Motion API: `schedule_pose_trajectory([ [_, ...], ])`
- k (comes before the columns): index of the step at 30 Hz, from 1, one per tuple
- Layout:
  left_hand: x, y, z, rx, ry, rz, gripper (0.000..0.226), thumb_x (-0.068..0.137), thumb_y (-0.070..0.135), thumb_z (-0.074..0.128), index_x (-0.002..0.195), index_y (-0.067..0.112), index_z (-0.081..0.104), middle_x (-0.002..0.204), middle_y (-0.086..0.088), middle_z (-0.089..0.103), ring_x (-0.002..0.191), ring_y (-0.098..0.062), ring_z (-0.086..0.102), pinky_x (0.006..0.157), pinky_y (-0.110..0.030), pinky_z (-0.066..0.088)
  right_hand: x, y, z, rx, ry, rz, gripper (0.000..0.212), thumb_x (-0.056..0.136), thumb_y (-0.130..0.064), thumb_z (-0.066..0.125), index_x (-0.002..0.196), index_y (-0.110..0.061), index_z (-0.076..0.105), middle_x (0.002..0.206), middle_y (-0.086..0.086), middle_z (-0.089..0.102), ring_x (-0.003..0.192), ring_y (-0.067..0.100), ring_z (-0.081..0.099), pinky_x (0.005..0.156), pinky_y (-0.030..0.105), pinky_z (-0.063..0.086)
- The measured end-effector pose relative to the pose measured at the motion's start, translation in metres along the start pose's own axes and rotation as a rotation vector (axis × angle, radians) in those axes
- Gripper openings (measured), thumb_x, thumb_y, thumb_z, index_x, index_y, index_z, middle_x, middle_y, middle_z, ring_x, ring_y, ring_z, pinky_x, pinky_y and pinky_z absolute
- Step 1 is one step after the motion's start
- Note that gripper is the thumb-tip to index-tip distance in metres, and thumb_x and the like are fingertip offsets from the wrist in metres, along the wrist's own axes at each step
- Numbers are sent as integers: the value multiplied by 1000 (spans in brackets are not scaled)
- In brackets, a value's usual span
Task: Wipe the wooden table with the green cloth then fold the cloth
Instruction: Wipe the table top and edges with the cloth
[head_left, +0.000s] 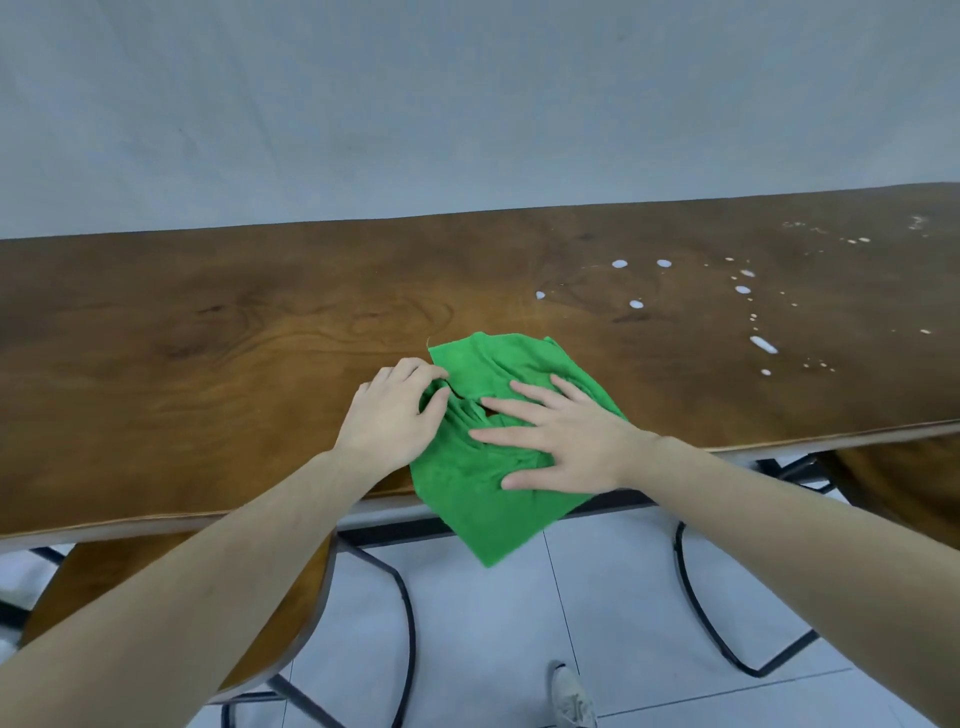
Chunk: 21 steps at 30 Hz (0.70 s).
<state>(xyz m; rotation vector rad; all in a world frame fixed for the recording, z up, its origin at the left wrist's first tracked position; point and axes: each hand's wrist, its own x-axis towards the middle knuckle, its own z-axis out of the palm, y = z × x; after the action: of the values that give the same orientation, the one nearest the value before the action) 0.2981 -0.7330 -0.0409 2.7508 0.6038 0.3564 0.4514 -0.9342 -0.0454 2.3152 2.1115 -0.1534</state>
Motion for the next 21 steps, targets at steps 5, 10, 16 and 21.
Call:
schedule_pose_trajectory([
  [5,29,8,13,-3,24,28,35,100,43,36,125,30,57,129,11,52,122,-16,43,101,-40,36,-5,45,-4,14,-13,37,59,87,-84,10,144,-70,4,166,-23,2,155,16,-1,123,57,3],
  [10,74,21,27,24,4,21,38,100,43,34,128,30,56,133,12,51,127,-16,42,103,-40,33,22,95,-11,39,-23,89,61,89,-82,18,148,-66,10,167,-21,4,155,16,0,123,54,-1],
  [16,145,27,39,-5,1,-80,39,101,43,32,130,31,54,136,11,50,128,-17,43,106,-42,30,88,172,-21,55,-28,90,62,88,-83,15,148,-66,12,167,-21,5,155,16,0,122,58,0],
  [21,212,19,47,-9,59,-215,39,101,43,31,130,33,56,138,10,52,130,-20,43,106,-46,29,159,242,-29,45,-21,67,63,88,-84,14,148,-66,12,167,-20,6,155,16,2,122,59,3],
])
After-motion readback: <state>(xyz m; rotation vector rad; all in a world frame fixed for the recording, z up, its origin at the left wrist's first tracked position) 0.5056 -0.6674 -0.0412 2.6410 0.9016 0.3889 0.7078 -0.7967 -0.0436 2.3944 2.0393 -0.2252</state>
